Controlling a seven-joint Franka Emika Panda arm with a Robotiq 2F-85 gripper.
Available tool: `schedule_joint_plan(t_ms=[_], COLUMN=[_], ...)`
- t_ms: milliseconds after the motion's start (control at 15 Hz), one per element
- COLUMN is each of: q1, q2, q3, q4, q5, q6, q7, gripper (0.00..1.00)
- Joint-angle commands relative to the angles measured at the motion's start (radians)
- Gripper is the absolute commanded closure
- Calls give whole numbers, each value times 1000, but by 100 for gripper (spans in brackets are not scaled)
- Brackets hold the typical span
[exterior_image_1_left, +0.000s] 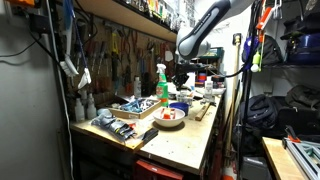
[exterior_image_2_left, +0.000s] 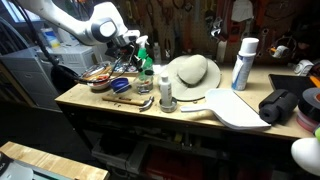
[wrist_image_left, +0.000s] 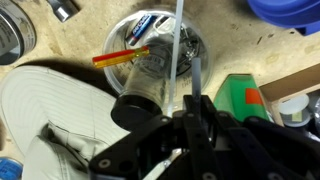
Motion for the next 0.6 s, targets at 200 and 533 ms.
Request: schedule_joint_plan(t_ms=[200,533], q1=[10,-17], q2=[48,-92], q3=[-26,28], q4=[30,-18], q5=[4,129], q6=[-32,-86], q7=[21,-100], gripper=[57,19])
